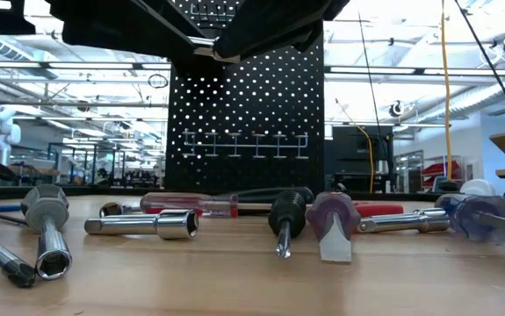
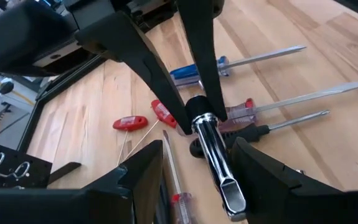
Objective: Hang tools onto peg board
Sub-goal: Put the extension bar into the black bin on the pegboard
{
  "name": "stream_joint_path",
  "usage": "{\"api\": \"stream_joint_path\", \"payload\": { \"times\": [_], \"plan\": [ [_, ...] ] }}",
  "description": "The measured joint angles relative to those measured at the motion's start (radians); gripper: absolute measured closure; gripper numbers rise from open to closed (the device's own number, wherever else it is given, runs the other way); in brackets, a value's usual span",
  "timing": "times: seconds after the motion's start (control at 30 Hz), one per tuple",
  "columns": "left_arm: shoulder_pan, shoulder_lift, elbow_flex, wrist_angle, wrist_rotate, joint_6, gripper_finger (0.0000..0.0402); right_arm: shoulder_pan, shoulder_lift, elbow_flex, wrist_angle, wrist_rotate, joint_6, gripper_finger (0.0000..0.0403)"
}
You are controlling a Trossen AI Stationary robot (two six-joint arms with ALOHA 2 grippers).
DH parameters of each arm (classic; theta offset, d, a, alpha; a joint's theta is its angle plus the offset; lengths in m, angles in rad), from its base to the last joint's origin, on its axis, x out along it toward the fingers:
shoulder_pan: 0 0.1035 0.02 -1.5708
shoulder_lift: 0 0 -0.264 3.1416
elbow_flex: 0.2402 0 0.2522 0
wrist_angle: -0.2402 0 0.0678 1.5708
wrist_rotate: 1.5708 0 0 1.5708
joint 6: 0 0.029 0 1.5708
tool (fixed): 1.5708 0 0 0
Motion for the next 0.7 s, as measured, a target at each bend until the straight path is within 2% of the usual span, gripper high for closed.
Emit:
{"api": "stream_joint_path", "payload": {
  "times": [0.1, 0.3, 0.53, 0.7],
  "plan": [
    [0.002, 0.0, 0.0, 0.003, -0.001, 0.0, 0.0213, -0.002, 0.0, 0.0, 0.0, 0.001, 0.0, 0.0353],
    [0.007, 0.0, 0.0, 0.017, -0.005, -0.016, 0.0213, -0.002, 0.0, 0.0, 0.0, 0.092, 0.0, 0.0353],
    [0.025, 0.0, 0.0, 0.016, -0.007, -0.077, 0.0214, -0.002, 0.0, 0.0, 0.0, 0.098, 0.0, 0.0353],
    [0.027, 0.0, 0.0, 0.013, -0.007, -0.079, 0.0248, -0.002, 0.0, 0.0, 0.0, 0.098, 0.0, 0.0353]
  ]
}}
